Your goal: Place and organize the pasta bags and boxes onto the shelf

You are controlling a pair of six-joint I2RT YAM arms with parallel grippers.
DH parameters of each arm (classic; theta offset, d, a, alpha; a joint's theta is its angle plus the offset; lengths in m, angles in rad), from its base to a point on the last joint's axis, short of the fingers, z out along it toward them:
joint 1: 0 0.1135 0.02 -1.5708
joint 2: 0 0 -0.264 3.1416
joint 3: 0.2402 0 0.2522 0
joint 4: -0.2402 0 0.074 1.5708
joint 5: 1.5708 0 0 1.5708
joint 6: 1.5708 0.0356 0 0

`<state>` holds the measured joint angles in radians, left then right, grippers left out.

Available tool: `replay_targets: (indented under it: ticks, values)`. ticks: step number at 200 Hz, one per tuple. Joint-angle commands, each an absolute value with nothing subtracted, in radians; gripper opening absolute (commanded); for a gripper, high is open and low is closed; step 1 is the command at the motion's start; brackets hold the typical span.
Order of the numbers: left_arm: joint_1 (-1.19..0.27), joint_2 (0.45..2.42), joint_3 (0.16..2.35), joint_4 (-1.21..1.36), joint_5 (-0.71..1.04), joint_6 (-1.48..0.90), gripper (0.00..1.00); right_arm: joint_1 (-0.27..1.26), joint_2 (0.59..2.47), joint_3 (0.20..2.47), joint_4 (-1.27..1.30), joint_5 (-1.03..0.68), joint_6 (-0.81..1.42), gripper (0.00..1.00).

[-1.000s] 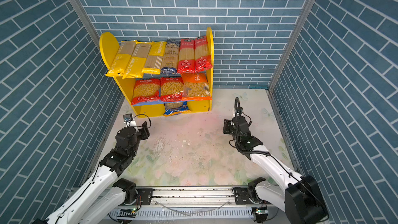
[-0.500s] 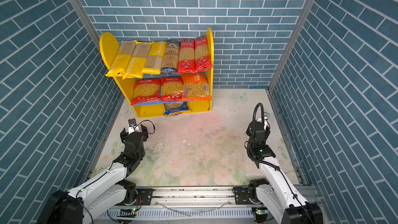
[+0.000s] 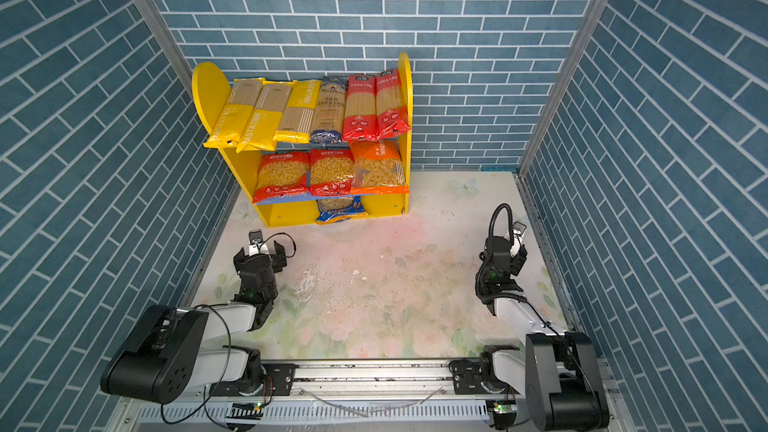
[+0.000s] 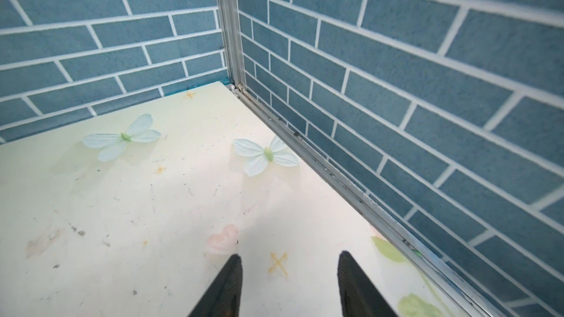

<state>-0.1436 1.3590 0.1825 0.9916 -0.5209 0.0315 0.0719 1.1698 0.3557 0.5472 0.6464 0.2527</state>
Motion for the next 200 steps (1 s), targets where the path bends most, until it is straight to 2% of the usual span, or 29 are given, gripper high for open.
replay_targets:
  ticks: [1, 18, 30, 43, 56, 80, 88, 97, 107, 117, 128, 137, 146, 155, 168, 178, 181, 183, 185, 200]
  values:
    - [-0.105, 1.441, 0.208, 1.144, -0.482, 0.016, 0.91, 0.045, 1.220, 0.326, 0.703, 0.607, 0.197, 0.53]
    - [-0.100, 1.419, 0.254, 1.012, -0.454, 0.005, 0.93, 0.036, 1.281, 0.324, 0.765, 0.584, 0.167, 0.53]
    - [-0.095, 1.441, 0.262, 1.037, -0.445, 0.016, 0.95, 0.034, 1.315, 0.301, 0.832, 0.555, 0.160, 0.53]
    - [-0.093, 1.431, 0.263, 1.013, -0.432, 0.007, 1.00, 0.030, 1.382, 0.235, 1.022, 0.506, 0.146, 0.53]
    - [-0.078, 1.439, 0.274, 1.007, -0.400, 0.007, 1.00, 0.029, 1.449, 0.200, 1.175, 0.464, 0.108, 0.55]
    - [-0.063, 1.495, 0.336, 0.927, -0.309, 0.016, 1.00, 0.026, 1.443, 0.236, 1.091, 0.400, 0.096, 0.56]
    - [-0.064, 1.552, 0.336, 1.011, -0.318, 0.036, 1.00, 0.026, 1.442, 0.252, 1.052, 0.371, 0.089, 0.57]
    - [-0.064, 1.512, 0.356, 0.893, -0.304, 0.015, 1.00, 0.027, 1.453, 0.268, 1.036, 0.347, 0.080, 0.57]
    - [-0.064, 1.544, 0.340, 0.985, -0.318, 0.032, 1.00, 0.026, 1.465, 0.282, 1.016, 0.316, 0.070, 0.58]
    - [-0.061, 1.518, 0.352, 0.913, -0.308, 0.011, 1.00, 0.027, 1.491, 0.298, 1.007, 0.284, 0.060, 0.58]
    - [-0.062, 1.539, 0.344, 0.968, -0.313, 0.024, 1.00, 0.027, 1.572, 0.295, 1.121, 0.285, 0.039, 0.58]
    - [-0.062, 1.523, 0.351, 0.922, -0.310, 0.012, 1.00, 0.027, 1.523, 0.317, 0.984, 0.285, 0.067, 0.59]
    - [-0.061, 1.538, 0.343, 0.967, -0.313, 0.023, 1.00, 0.020, 1.557, 0.315, 1.056, 0.289, 0.057, 0.59]
    - [-0.061, 1.526, 0.347, 0.932, -0.309, 0.013, 1.00, 0.023, 1.530, 0.333, 0.968, 0.291, 0.067, 0.59]
    - [-0.062, 1.535, 0.345, 0.958, -0.312, 0.022, 1.00, 0.024, 1.543, 0.340, 0.981, 0.297, 0.057, 0.59]
    - [-0.061, 1.529, 0.348, 0.938, -0.308, 0.015, 1.00, 0.025, 1.549, 0.353, 0.964, 0.300, 0.059, 0.69]
    - [-0.061, 1.533, 0.350, 0.943, -0.305, 0.023, 1.00, 0.025, 1.551, 0.353, 0.967, 0.301, 0.056, 0.80]
    - [-0.061, 1.536, 0.351, 0.947, -0.302, 0.026, 1.00, 0.026, 1.548, 0.355, 0.960, 0.302, 0.057, 0.91]
    - [-0.061, 1.537, 0.352, 0.946, -0.299, 0.028, 1.00, 0.026, 1.546, 0.356, 0.955, 0.303, 0.059, 0.97]
    - [-0.063, 1.536, 0.359, 0.931, -0.284, 0.037, 1.00, 0.026, 1.548, 0.355, 0.959, 0.301, 0.058, 0.99]
